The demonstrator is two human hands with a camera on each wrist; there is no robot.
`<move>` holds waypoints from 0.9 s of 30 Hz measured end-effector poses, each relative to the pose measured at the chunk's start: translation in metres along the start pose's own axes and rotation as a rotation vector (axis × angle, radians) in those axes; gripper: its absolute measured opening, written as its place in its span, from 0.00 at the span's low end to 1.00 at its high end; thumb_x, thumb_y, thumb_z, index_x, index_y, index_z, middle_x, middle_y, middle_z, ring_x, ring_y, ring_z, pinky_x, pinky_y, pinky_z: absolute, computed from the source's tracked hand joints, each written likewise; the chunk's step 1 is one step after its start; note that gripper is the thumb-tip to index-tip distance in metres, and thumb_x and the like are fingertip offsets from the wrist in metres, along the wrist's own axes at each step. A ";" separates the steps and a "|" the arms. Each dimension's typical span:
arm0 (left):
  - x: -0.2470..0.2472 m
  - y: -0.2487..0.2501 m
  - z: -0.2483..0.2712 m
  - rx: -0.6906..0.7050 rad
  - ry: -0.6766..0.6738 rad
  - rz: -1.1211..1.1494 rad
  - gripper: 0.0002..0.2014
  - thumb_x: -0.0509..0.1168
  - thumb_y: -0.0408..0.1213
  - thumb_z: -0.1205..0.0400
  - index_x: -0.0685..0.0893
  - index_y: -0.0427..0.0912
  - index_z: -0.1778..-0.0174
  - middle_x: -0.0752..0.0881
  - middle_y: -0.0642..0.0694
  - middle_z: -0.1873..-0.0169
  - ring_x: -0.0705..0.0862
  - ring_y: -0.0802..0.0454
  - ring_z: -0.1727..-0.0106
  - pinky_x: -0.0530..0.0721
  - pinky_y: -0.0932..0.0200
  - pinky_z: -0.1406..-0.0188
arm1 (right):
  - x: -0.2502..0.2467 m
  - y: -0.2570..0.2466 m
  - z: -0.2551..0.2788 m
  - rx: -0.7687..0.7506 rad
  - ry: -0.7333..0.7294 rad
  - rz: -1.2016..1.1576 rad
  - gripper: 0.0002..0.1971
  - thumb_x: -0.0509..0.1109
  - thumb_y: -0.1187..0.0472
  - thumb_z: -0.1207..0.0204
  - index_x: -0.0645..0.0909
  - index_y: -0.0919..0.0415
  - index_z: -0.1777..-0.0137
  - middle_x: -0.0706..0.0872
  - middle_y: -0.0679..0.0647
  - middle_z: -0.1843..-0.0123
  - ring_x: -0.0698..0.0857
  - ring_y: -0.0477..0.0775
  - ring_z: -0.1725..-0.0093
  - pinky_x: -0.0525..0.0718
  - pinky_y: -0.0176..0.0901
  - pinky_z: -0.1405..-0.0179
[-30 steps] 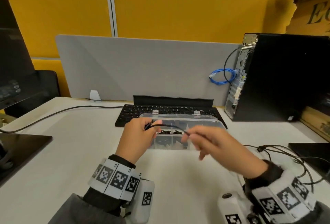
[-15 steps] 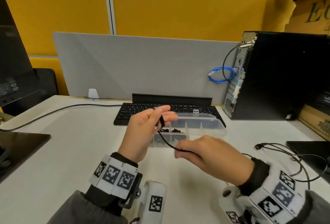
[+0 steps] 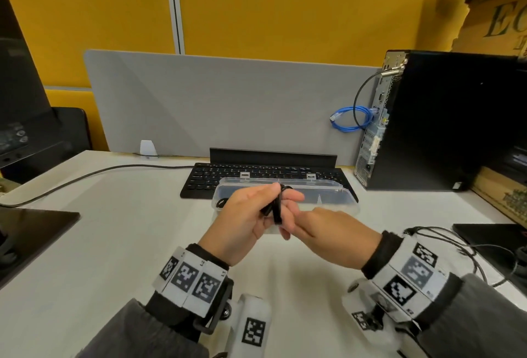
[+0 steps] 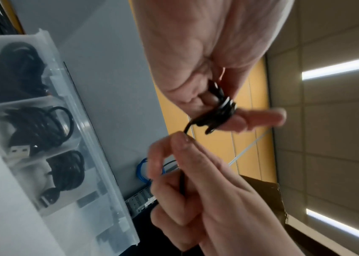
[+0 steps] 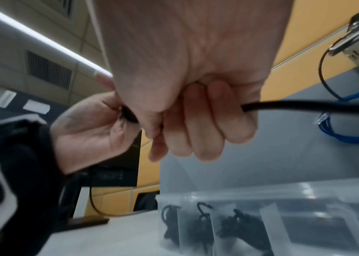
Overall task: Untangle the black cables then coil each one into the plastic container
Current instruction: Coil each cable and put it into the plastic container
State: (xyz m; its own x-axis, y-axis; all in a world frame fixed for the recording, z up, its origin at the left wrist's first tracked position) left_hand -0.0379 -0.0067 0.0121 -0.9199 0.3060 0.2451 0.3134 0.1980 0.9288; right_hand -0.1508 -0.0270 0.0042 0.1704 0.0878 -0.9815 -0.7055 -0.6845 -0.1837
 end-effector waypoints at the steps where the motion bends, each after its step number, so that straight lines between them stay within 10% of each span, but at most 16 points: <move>1: -0.004 0.001 0.000 0.001 0.064 0.023 0.19 0.54 0.40 0.17 0.85 0.36 0.65 0.79 0.44 0.81 0.78 0.54 0.80 0.80 0.63 0.73 | -0.004 -0.002 0.002 -0.015 -0.015 -0.061 0.18 0.44 0.48 0.14 0.73 0.51 0.54 0.76 0.44 0.67 0.76 0.43 0.64 0.78 0.44 0.55; 6: -0.042 0.011 0.001 0.032 0.398 0.121 0.27 0.55 0.39 0.16 0.75 0.47 0.84 0.69 0.51 0.88 0.62 0.61 0.89 0.65 0.71 0.85 | -0.046 0.024 0.025 0.059 -0.036 -0.309 0.20 0.48 0.51 0.14 0.68 0.54 0.67 0.68 0.43 0.73 0.68 0.38 0.75 0.70 0.26 0.70; 11: -0.072 0.029 0.009 0.180 0.663 0.288 0.17 0.56 0.34 0.16 0.68 0.44 0.73 0.71 0.54 0.86 0.62 0.60 0.89 0.62 0.71 0.88 | -0.073 0.091 0.058 0.349 0.041 -0.105 0.17 0.52 0.49 0.17 0.79 0.54 0.58 0.79 0.43 0.67 0.77 0.32 0.69 0.73 0.24 0.66; 15: -0.092 0.040 0.015 0.285 0.766 0.411 0.14 0.56 0.34 0.16 0.69 0.45 0.69 0.72 0.56 0.83 0.63 0.60 0.87 0.60 0.70 0.88 | -0.102 0.155 0.099 0.614 0.370 0.020 0.17 0.53 0.57 0.15 0.77 0.60 0.33 0.84 0.61 0.40 0.81 0.60 0.41 0.74 0.49 0.40; 19: -0.081 0.038 0.012 0.252 0.676 0.266 0.18 0.55 0.37 0.15 0.68 0.44 0.73 0.72 0.54 0.85 0.63 0.60 0.88 0.63 0.69 0.86 | -0.110 0.182 0.123 0.783 0.564 0.263 0.33 0.35 0.37 0.23 0.78 0.56 0.48 0.83 0.64 0.59 0.81 0.66 0.60 0.78 0.56 0.60; 23: -0.061 0.028 0.007 0.161 0.518 0.038 0.24 0.54 0.39 0.14 0.74 0.44 0.80 0.71 0.51 0.89 0.63 0.59 0.87 0.68 0.68 0.83 | -0.093 0.142 0.086 0.609 0.484 0.349 0.38 0.42 0.31 0.29 0.66 0.52 0.25 0.82 0.62 0.41 0.81 0.66 0.43 0.84 0.62 0.51; 27: -0.039 0.020 0.005 0.081 0.377 -0.084 0.27 0.54 0.42 0.15 0.77 0.46 0.83 0.71 0.49 0.90 0.64 0.57 0.87 0.66 0.65 0.81 | -0.061 0.041 0.043 0.222 0.378 0.027 0.37 0.50 0.34 0.28 0.49 0.42 0.19 0.65 0.39 0.25 0.64 0.42 0.25 0.66 0.49 0.24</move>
State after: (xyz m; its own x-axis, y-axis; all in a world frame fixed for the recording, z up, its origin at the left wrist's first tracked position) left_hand 0.0050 -0.0101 0.0199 -0.9604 -0.0749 0.2683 0.2371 0.2856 0.9286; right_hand -0.2192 -0.0295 0.0543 0.3607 -0.2272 -0.9046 -0.8369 -0.5070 -0.2064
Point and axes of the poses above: each hand's wrist, its own z-axis away from the middle knuckle, its own x-axis out of the palm, y = z × x, the point moved 5 cm from there along -z, towards the middle knuckle
